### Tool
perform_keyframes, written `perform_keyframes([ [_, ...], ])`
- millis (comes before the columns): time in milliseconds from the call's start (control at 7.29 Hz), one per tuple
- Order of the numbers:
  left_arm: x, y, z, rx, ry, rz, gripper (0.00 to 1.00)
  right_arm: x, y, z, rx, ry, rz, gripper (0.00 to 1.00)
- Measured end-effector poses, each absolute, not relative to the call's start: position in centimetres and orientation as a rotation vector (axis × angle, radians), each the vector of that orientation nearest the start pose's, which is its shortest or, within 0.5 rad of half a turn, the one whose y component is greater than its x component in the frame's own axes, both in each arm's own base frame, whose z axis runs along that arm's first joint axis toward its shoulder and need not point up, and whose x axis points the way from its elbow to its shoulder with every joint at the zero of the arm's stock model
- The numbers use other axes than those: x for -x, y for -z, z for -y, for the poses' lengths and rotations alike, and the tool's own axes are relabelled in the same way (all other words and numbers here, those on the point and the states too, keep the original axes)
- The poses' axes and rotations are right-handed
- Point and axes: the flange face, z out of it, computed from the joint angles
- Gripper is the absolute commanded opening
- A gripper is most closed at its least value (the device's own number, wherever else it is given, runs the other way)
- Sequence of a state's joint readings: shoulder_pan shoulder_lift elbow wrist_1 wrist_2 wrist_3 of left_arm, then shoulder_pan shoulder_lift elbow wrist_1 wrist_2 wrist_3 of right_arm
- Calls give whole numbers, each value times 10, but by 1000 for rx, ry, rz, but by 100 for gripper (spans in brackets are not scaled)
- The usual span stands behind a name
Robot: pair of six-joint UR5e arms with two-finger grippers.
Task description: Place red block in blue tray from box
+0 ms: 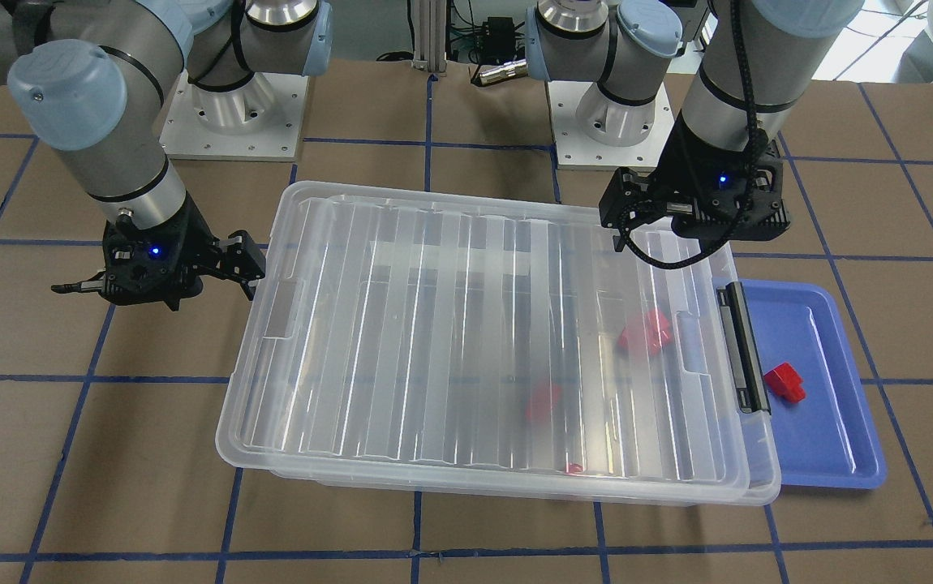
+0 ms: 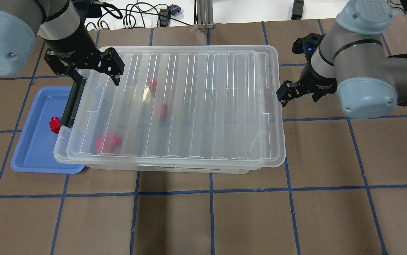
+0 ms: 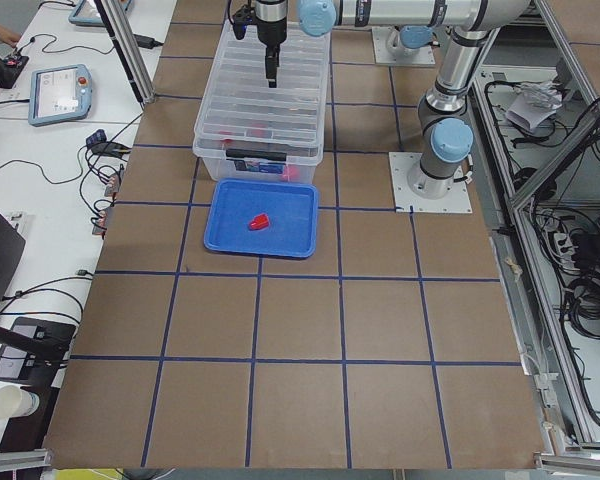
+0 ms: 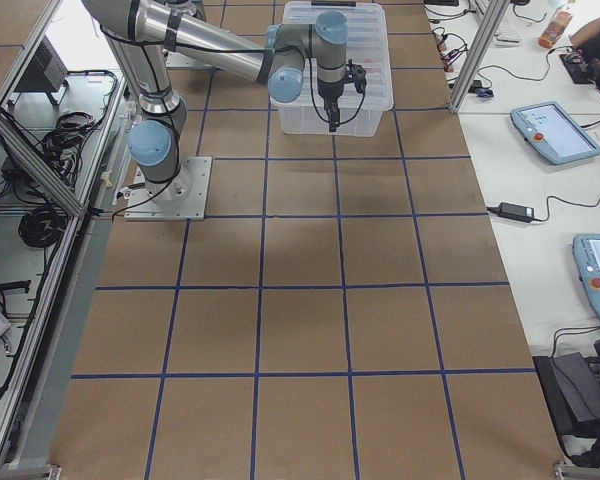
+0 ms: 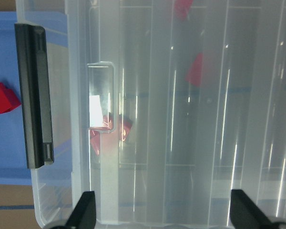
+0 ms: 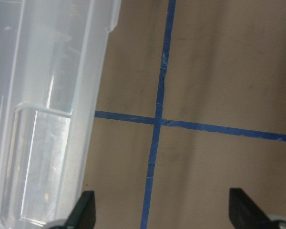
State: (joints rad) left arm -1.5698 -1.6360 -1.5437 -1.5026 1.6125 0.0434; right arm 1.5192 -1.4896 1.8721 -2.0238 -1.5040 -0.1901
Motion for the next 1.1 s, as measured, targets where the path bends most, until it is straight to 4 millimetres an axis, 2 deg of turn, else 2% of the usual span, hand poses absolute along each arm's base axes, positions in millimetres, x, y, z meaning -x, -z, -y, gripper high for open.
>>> perform_keyframes([
  [274, 128, -475, 524, -61, 66, -3096, 100, -114, -365, 516, 223, 138, -3092, 100],
  [411, 127, -474, 525, -56, 60, -3100, 100, -112, -384, 520, 217, 133, -3107, 100],
  [548, 125, -474, 525, -48, 59, -3104, 100, -114, -412, 523, 184, 130, -3115, 100],
  [823, 112, -474, 527, -5, 39, -3136, 100, -129, -470, 516, 65, 118, -3116, 100],
  [960, 105, -475, 527, 22, 32, -3158, 100, -133, -485, 512, 33, 100, -3113, 100],
  [1097, 103, -478, 524, 39, 30, -3167, 100, -135, -487, 512, 20, 80, -3115, 100],
])
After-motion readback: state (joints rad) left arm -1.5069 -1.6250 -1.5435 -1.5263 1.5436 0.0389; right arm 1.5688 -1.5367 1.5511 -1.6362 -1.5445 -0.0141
